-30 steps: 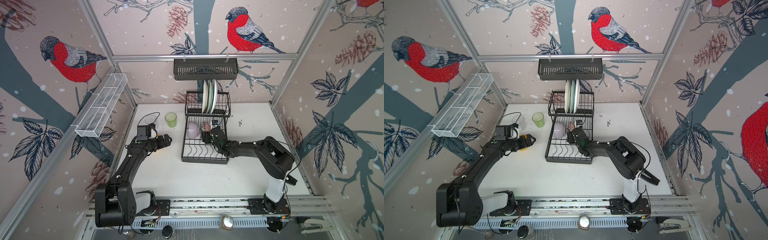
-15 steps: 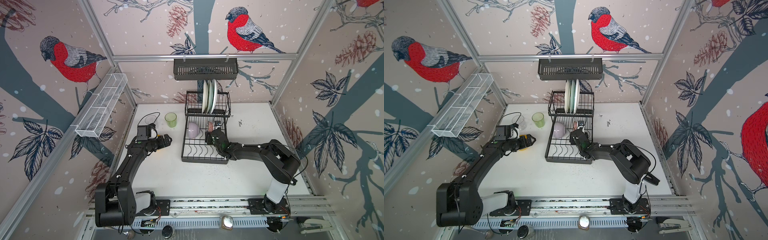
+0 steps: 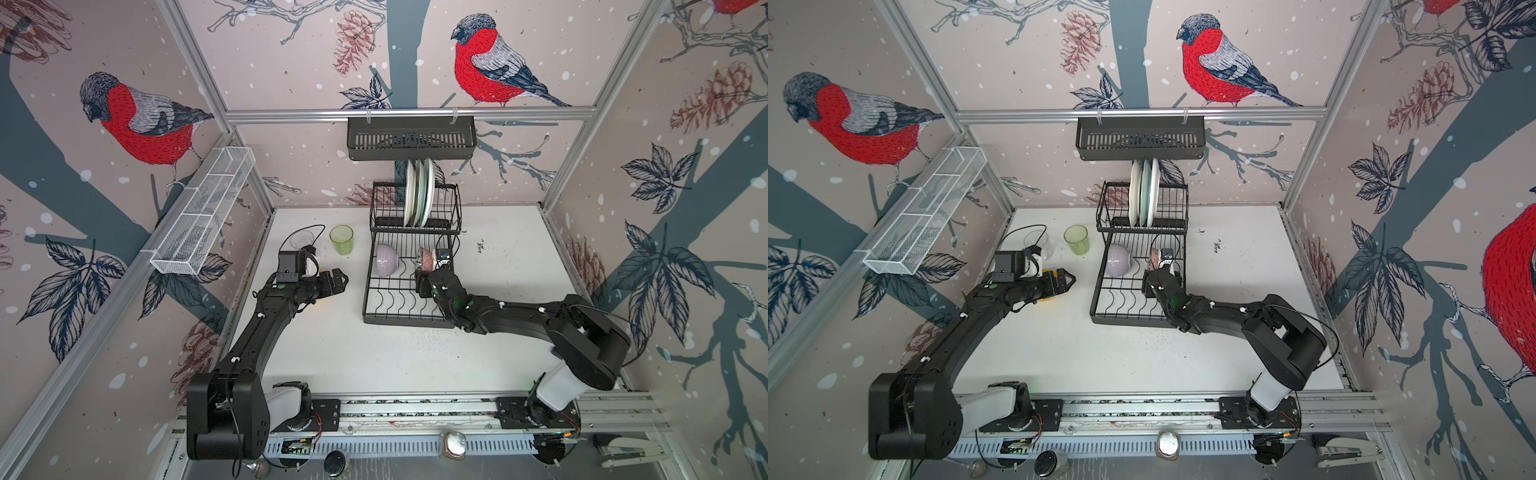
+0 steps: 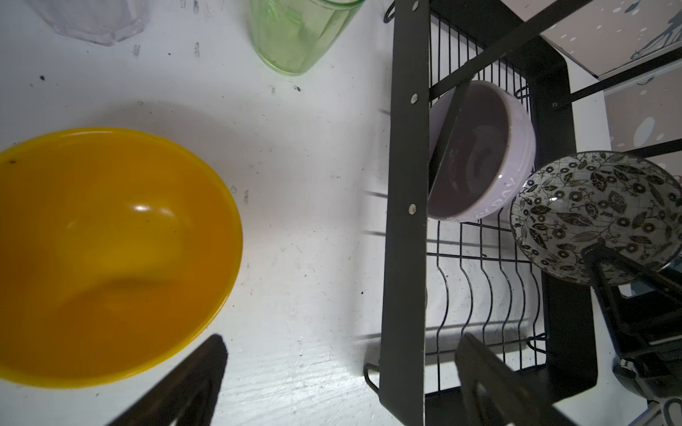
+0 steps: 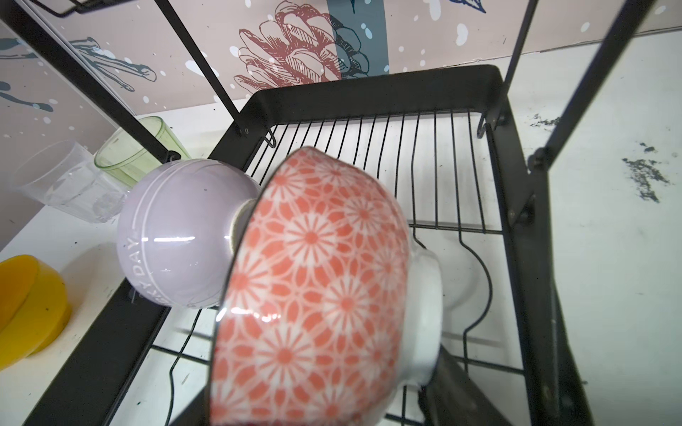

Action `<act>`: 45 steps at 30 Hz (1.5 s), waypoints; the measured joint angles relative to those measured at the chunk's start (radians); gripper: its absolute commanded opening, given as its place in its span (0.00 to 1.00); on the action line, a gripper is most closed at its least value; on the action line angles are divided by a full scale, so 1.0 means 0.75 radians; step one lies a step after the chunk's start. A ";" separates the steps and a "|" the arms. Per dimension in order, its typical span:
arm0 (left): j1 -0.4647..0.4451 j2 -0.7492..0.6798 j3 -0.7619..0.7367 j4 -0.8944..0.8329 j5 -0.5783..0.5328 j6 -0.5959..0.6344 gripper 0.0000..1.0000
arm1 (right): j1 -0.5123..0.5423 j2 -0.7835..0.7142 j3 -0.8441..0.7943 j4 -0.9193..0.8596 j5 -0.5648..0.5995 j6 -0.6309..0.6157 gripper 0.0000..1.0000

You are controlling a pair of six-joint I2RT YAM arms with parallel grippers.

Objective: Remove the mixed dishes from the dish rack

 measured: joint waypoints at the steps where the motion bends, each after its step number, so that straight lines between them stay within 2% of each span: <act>1: -0.012 -0.017 0.000 0.000 -0.001 -0.003 0.97 | 0.007 -0.026 -0.016 -0.002 0.002 0.018 0.52; 10: -0.168 -0.150 -0.003 -0.003 -0.048 -0.083 0.97 | 0.038 -0.309 -0.205 -0.009 -0.035 0.091 0.52; 22: -0.485 -0.157 0.077 0.001 -0.147 -0.206 0.97 | 0.047 -0.660 -0.445 0.074 -0.247 0.215 0.55; 34: -0.777 -0.033 0.110 0.085 -0.241 -0.312 0.93 | 0.068 -0.686 -0.458 0.127 -0.485 0.223 0.55; 38: -0.821 -0.005 0.112 0.125 -0.249 -0.352 0.89 | 0.068 -0.686 -0.453 0.130 -0.520 0.221 0.60; 45: -0.836 0.031 0.109 0.191 -0.251 -0.409 0.83 | 0.067 -0.666 -0.433 0.128 -0.600 0.215 0.59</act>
